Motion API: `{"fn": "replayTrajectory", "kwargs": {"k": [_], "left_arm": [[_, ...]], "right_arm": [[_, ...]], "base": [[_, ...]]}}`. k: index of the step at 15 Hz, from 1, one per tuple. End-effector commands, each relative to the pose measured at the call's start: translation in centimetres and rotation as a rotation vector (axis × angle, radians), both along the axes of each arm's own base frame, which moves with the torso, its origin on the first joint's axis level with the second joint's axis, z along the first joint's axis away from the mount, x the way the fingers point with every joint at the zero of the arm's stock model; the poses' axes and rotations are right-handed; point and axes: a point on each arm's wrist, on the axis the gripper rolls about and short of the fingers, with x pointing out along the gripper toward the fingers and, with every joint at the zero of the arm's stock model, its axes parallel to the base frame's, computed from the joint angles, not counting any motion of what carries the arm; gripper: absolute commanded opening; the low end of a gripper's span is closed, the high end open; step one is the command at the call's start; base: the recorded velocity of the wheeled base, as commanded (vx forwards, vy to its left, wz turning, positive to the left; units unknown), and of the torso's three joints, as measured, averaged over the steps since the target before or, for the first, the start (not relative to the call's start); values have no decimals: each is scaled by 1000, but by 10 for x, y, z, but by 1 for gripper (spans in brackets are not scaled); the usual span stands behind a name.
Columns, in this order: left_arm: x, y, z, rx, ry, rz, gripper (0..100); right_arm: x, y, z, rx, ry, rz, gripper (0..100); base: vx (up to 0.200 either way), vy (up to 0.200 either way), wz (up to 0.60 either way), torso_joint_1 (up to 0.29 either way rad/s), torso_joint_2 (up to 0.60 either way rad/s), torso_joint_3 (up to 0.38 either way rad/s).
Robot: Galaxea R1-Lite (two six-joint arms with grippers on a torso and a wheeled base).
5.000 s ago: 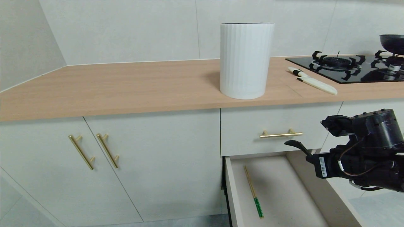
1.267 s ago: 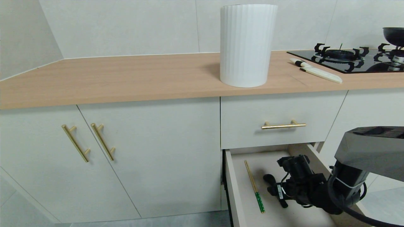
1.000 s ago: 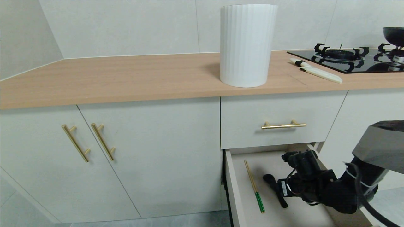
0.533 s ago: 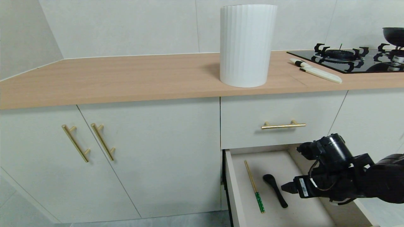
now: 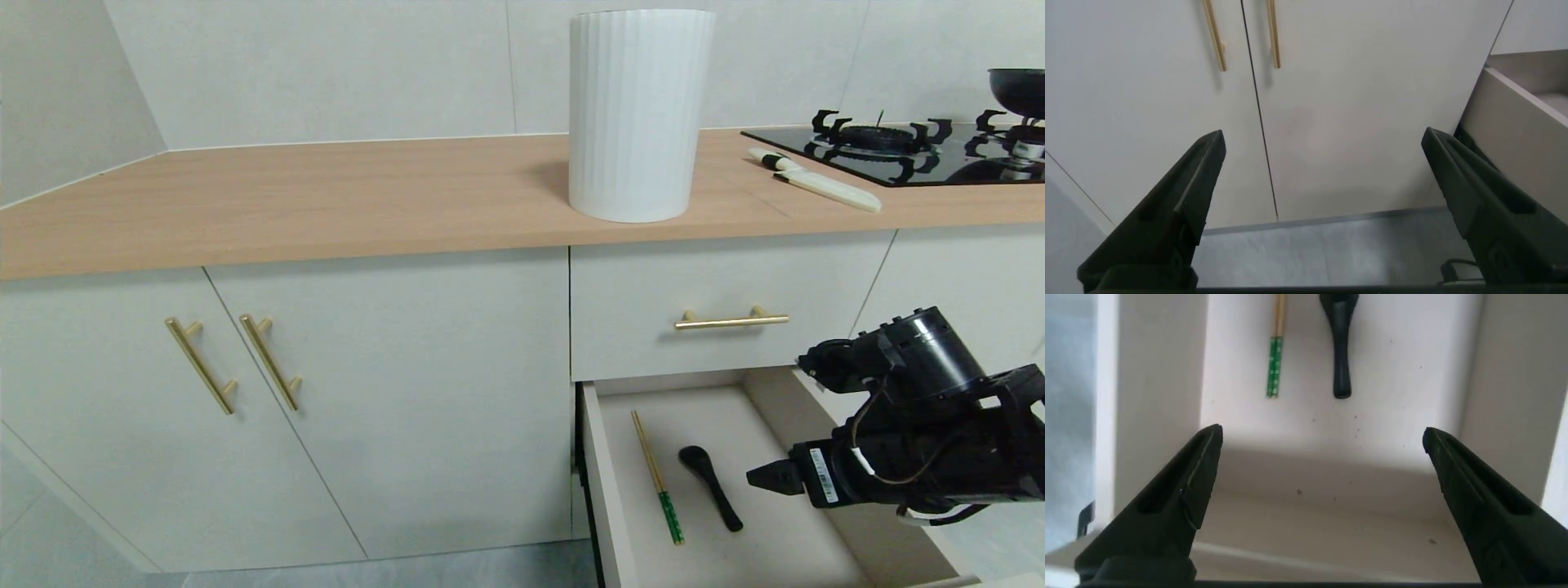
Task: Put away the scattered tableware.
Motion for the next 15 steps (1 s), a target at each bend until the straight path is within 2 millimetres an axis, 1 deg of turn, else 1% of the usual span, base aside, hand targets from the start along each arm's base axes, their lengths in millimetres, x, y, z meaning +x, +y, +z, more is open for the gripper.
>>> {"fn": "replayTrajectory", "kwargs": {"k": [1,2,3,4,5,7,11,15], "left_arm": [[0,0,0,-1,0,0,100],[0,0,0,-1,0,0,100],[0,0,0,-1,0,0,100],[0,0,0,-1,0,0,100],[0,0,0,-1,0,0,100],[0,0,0,-1,0,0,100],[0,0,0,-1,0,0,100],[0,0,0,-1,0,0,100]], "right_arm": [[-7,1,8,5,-15,19,100],[-9,2,8,0,-7,25,100],[-11,2,7,-5,4,31,100],[-19,5,7,-27,27,71,100],[-23,5,7,-44,38,92,100],[-35,3,2,-125,119,172,100],[-54,8,1,-194,199,271,100],[-67,3,-4,-296,299,384,100]], "base": [[-200,0,0,12,2,12],[-200,0,0,-12,2,2],[0,0,0,0,0,0],[0,0,0,0,0,0],[0,0,0,0,0,0],[0,0,0,0,0,0],[0,0,0,0,0,0],[0,0,0,0,0,0]]}}
